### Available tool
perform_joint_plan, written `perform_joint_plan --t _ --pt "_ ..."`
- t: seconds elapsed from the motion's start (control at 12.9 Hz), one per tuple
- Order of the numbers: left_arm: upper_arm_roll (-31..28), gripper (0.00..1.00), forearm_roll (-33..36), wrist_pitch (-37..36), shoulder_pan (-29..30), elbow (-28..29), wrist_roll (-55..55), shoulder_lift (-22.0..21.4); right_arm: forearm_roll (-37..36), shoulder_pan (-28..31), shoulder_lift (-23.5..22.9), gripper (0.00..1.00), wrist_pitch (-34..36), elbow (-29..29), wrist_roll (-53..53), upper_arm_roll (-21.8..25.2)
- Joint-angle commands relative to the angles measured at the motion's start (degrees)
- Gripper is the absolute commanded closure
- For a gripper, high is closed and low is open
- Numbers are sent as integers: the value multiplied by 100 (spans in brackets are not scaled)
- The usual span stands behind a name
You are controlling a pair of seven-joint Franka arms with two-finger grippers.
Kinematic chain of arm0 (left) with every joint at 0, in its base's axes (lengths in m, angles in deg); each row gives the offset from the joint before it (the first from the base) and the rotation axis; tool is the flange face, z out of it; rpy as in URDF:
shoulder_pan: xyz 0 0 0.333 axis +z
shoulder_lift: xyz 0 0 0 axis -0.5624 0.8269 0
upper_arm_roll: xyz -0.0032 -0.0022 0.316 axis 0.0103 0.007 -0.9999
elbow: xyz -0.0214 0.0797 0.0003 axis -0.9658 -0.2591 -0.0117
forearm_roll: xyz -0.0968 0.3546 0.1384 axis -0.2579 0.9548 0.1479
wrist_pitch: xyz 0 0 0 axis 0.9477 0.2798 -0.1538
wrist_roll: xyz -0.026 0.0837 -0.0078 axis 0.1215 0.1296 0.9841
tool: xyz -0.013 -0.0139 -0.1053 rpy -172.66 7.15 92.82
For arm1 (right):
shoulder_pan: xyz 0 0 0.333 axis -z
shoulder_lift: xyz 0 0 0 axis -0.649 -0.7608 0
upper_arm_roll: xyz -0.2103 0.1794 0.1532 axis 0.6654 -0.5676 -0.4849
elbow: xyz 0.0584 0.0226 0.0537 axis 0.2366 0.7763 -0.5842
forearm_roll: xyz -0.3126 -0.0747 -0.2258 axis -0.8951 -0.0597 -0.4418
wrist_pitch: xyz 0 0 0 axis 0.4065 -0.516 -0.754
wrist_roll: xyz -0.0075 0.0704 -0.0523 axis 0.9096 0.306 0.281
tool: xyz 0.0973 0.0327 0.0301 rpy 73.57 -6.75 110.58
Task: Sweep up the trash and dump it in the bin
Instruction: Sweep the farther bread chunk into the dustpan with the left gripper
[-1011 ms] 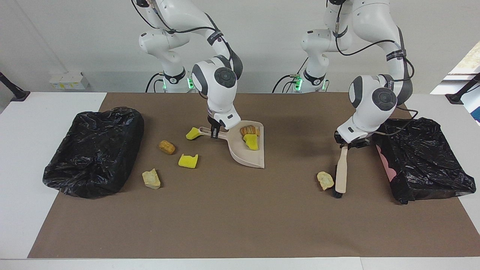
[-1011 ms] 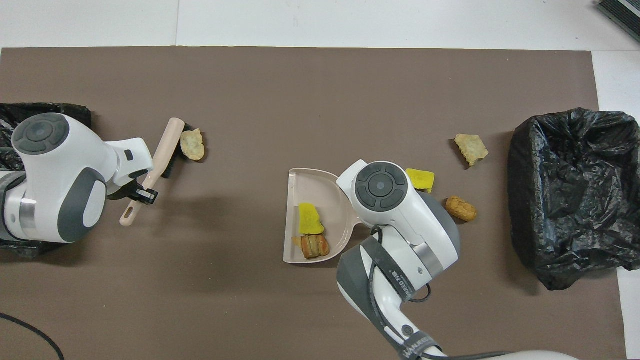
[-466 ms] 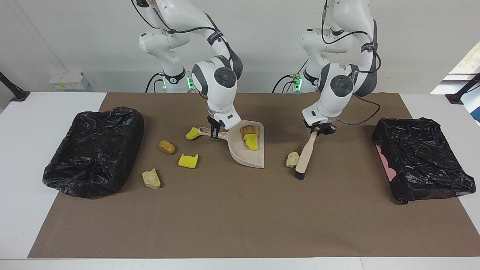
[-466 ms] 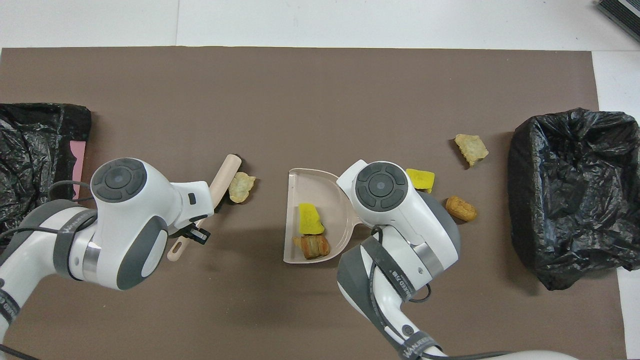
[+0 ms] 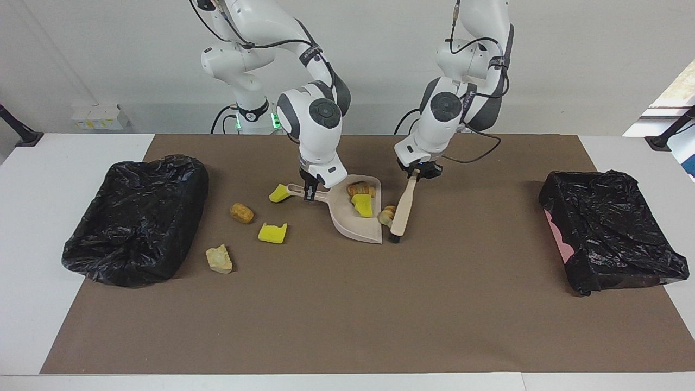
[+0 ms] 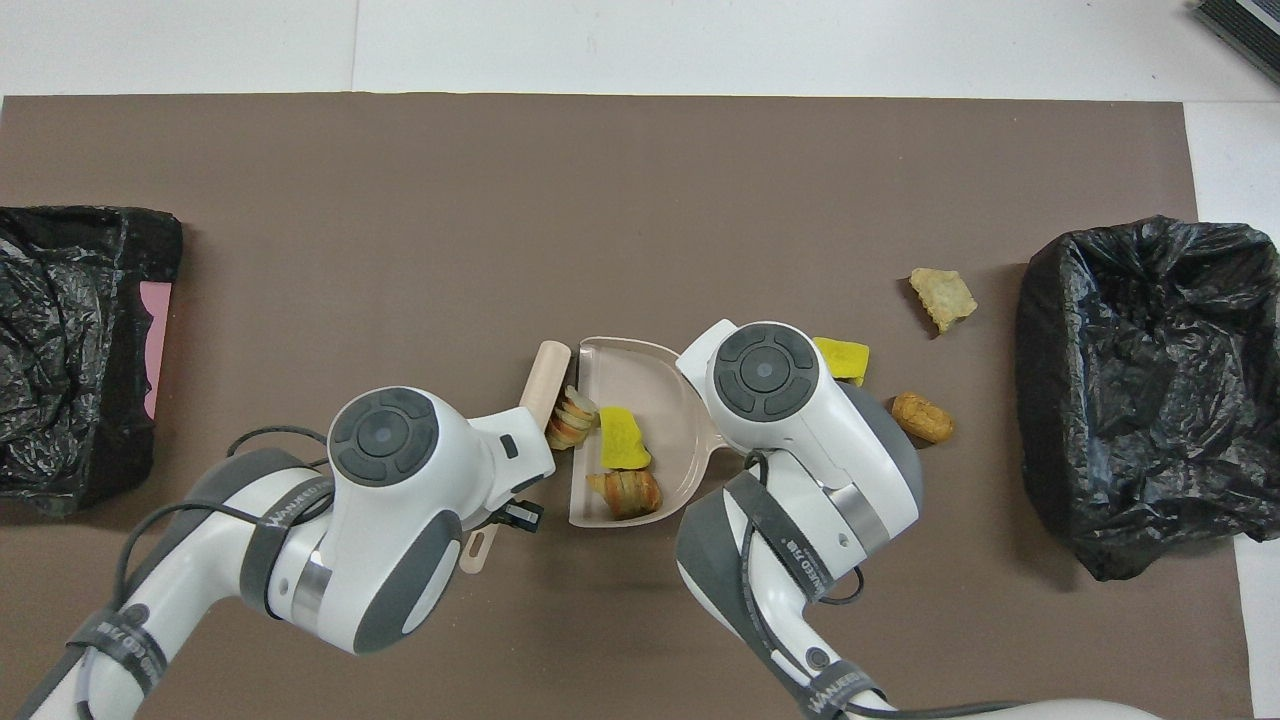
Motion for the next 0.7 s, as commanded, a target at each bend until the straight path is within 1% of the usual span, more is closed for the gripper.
perform_joint_plan --t 0.0,0.16,0.31,0.39,0.54,0.62 --pt "-88 100 -377 294 -445 56 653 -145 -90 156 48 100 10 102 -45 -50" --pt "-88 100 -554 278 -586 -137 1102 -84 -28 288 39 100 45 102 -317 -50" --pt "-97 100 -564 155 -543 -235 1148 -74 -11 393 4 100 2 76 -458 -50" --pt "-114 100 -624 23 -491 -304 1165 -118 33 498 -39 100 2 15 -729 -58" --pt "-167 100 -748 -459 -412 -611 1427 -145 366 674 -40 100 -156 5 -1204 -50" --pt "-167 100 -731 -670 -228 -700 1481 -162 411 762 -40 100 -165 -38 -1372 -50"
